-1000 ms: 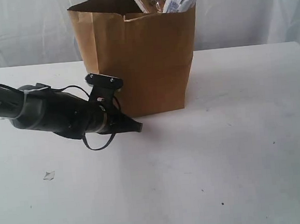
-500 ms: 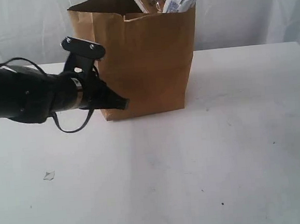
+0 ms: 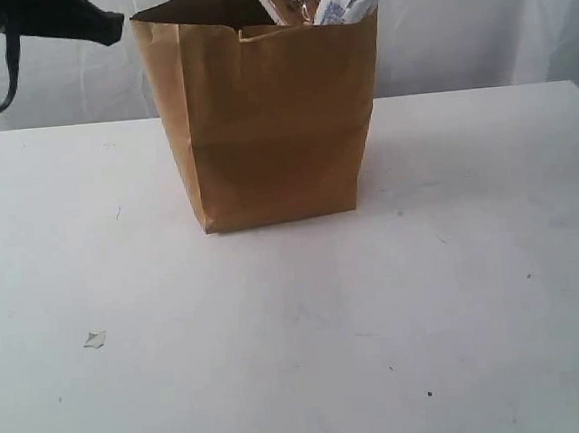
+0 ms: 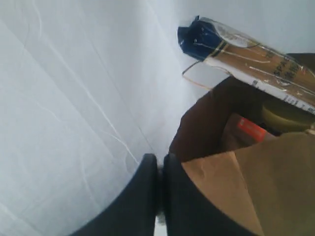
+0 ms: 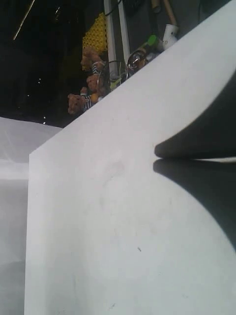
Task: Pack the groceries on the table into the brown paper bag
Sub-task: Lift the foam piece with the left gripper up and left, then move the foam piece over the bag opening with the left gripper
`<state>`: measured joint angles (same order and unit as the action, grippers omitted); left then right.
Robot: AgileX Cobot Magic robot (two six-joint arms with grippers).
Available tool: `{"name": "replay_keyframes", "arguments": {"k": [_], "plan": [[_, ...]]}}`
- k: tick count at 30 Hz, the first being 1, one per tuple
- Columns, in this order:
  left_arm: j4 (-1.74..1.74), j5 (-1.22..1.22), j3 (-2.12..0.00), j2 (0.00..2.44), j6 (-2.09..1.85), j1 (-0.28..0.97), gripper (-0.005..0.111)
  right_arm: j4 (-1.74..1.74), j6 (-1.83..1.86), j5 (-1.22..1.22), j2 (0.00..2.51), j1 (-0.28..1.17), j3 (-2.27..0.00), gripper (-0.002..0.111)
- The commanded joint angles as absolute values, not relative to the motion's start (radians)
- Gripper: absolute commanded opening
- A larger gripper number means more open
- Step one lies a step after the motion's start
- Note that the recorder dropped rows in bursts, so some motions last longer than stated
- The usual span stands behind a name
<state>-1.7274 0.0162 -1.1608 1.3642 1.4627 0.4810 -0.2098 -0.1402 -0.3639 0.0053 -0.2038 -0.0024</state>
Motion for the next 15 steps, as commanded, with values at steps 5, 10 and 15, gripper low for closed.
{"name": "replay_keyframes", "arguments": {"k": [5, 10, 15], "plan": [[-1.744, -0.129, -1.413, 1.543, 1.748, 0.347, 0.000, -0.217, -0.135, -0.353, 0.000, -0.210, 0.000, 0.000], [-1.744, 0.177, -1.421, 1.574, 1.901, 0.235, 0.000, -0.217, -0.135, -0.354, 0.000, -0.210, 0.000, 0.000], [-1.700, 0.641, -1.421, 1.610, 1.603, 0.170, 0.000, -0.217, -0.135, -0.354, 0.000, -0.210, 0.000, 0.000]]}}
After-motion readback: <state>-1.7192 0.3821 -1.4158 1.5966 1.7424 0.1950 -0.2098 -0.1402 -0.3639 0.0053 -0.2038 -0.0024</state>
